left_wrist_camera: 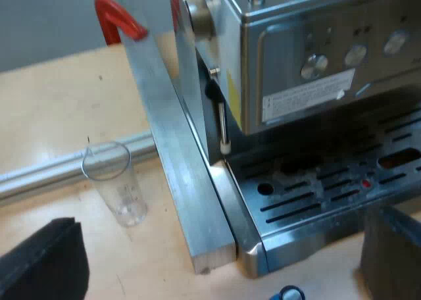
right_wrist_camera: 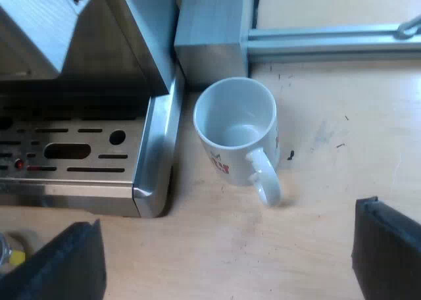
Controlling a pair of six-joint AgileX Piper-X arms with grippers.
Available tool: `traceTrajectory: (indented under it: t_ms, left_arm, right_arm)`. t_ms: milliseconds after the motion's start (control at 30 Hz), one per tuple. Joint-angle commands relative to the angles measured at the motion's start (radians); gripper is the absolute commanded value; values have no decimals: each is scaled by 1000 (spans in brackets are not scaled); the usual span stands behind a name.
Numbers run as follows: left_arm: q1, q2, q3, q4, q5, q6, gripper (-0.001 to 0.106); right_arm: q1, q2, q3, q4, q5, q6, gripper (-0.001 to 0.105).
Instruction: Grind coffee beans and then tamp
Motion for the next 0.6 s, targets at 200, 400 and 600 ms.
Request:
traceTrajectory:
  t_ms: [200, 400, 600]
  left_arm:
    - [-2, -209, -8, -2, -21, -10, 85]
    - [-2, -304, -8, 4, -21, -10, 85]
    - [-2, -389, -8, 11, -21, -10, 85]
  right_arm:
    - [-6, -155, -8, -13, -6, -34, 77]
    - [-6, -285, -8, -9, -6, -34, 77]
    - [-6, -400, -8, -1, -6, -42, 77]
